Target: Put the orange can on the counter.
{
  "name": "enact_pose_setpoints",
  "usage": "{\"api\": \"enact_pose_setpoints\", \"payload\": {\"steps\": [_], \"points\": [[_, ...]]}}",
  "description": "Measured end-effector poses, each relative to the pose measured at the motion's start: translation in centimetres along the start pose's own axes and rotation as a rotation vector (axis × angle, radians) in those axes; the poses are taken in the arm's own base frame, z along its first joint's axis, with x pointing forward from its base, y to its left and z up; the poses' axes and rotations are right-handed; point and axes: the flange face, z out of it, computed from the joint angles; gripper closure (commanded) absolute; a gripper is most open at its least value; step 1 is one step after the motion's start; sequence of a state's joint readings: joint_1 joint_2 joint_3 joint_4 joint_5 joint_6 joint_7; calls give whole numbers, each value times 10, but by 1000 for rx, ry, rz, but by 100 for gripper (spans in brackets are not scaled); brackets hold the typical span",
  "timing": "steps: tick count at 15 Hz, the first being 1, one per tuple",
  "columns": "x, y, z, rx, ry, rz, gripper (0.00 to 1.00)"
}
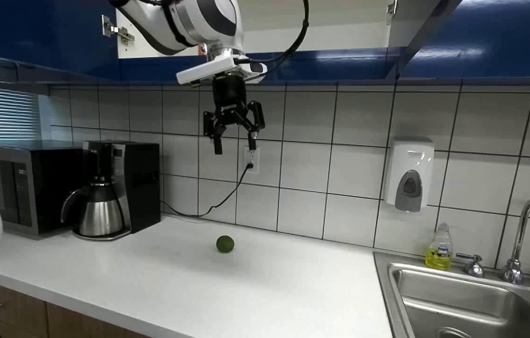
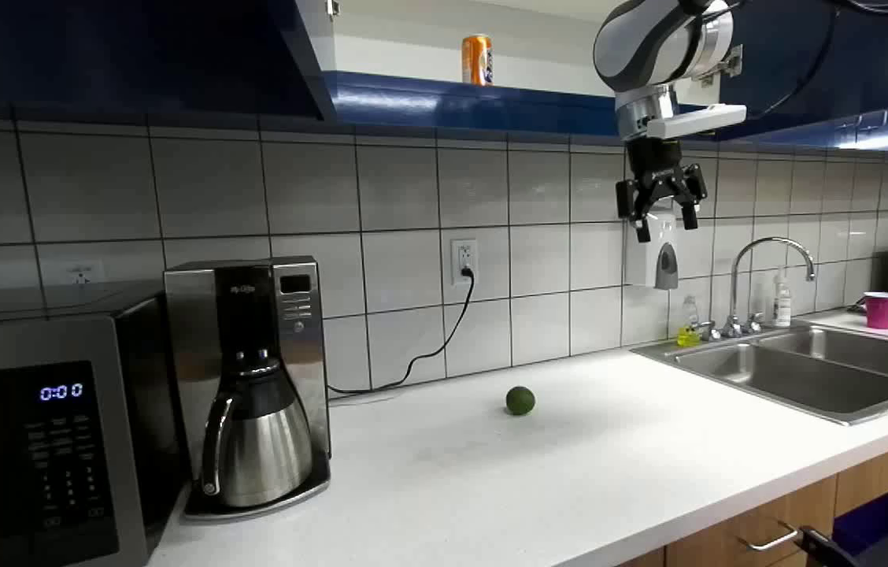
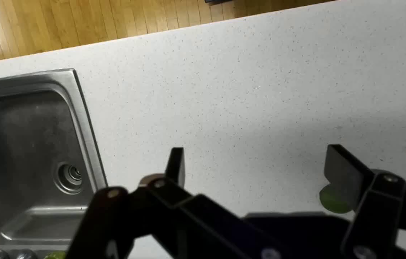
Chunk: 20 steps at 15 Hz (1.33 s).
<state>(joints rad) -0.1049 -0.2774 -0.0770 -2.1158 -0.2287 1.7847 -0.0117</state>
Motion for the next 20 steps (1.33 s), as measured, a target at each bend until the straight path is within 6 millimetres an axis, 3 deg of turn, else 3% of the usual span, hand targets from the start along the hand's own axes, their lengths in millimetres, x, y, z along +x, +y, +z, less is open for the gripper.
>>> {"api": "enact_pose_setpoints", "payload": {"steps": [20], "points": [[4, -5, -3, 4, 21, -7, 0]]}}
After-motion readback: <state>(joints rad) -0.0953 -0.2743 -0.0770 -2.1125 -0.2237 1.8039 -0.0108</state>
